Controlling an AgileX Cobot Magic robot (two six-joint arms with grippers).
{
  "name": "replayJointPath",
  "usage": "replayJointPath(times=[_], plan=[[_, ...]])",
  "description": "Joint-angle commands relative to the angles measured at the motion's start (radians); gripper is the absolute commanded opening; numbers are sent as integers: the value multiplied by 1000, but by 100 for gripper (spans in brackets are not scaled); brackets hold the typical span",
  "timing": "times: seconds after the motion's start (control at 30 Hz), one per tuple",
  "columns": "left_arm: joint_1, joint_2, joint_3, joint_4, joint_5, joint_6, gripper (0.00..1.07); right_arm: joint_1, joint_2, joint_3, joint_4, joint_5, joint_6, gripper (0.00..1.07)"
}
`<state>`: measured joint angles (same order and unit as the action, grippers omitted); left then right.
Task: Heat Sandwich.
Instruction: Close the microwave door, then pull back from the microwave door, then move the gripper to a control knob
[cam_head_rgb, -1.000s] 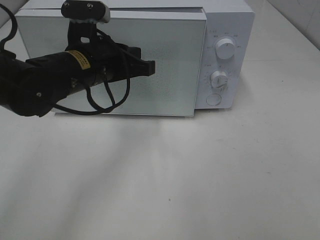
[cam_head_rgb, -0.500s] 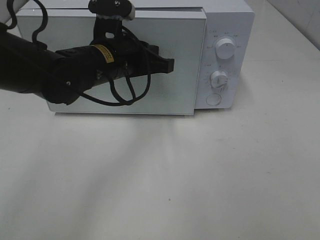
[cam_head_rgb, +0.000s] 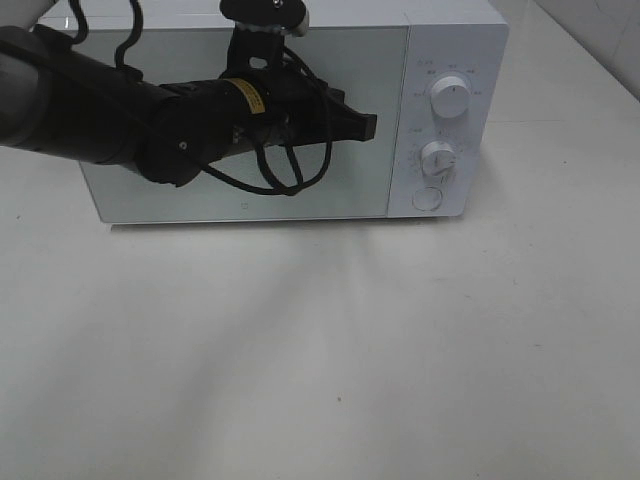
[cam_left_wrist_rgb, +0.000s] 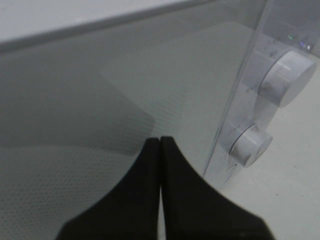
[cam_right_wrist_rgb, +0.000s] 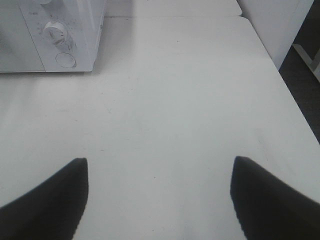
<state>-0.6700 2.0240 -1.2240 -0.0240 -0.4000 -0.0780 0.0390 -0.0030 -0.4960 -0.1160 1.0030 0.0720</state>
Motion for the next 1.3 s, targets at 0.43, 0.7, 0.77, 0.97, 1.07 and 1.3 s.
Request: replayJointPath(times=[0.43,0.7,0.77,0.97,1.07,1.3], plan=[[29,22,-59,-70,-44,-8,0,-4,-29,1,-4,-6,-6,75],[18,5,-48,-56,-5,-7,0,-4,-29,1,-8,-6,0,75],[9,-12,-21,-56,-10,-7,0,-4,-29,1,-8,-6,0,75],[-25,-57,57,-56,-15,-7,0,-4,-29,1,-8,-6,0,75],[-42,-87,99,-56,-11,-8,0,-4,-29,1,-8,-6,0,75],[-80,-169,197,-59,-1,-8,0,-4,-29,1,-8,-6,0,75]])
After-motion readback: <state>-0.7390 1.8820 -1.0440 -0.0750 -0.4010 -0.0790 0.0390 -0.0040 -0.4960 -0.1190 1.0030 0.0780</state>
